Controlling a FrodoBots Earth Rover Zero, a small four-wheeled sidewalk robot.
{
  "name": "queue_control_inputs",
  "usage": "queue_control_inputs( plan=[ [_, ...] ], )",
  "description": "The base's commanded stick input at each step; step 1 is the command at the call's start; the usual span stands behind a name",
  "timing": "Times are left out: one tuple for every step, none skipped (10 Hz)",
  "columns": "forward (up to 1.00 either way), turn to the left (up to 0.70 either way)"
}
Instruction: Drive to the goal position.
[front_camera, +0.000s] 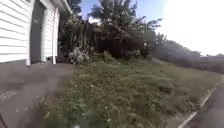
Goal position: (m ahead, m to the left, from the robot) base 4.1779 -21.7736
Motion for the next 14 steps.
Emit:
queue_control_inputs(
  plan=[
    [0.00, 0.00],
    [0.00, 0.00],
    [0.00, 0.00],
    [0.00, 0.00],
    [0.00, 0.00],
    [-0.04, 0.05],
    [-0.04, 0.06],
    [-0.04, 0.06],
    [-0.04, 0.08],
    [-0.04, 0.10],
    [-0.70, 0.35],
    [-0.70, 0.35],
    [-0.70, 0.35],
    [-0.70, 0.35]
  ],
)
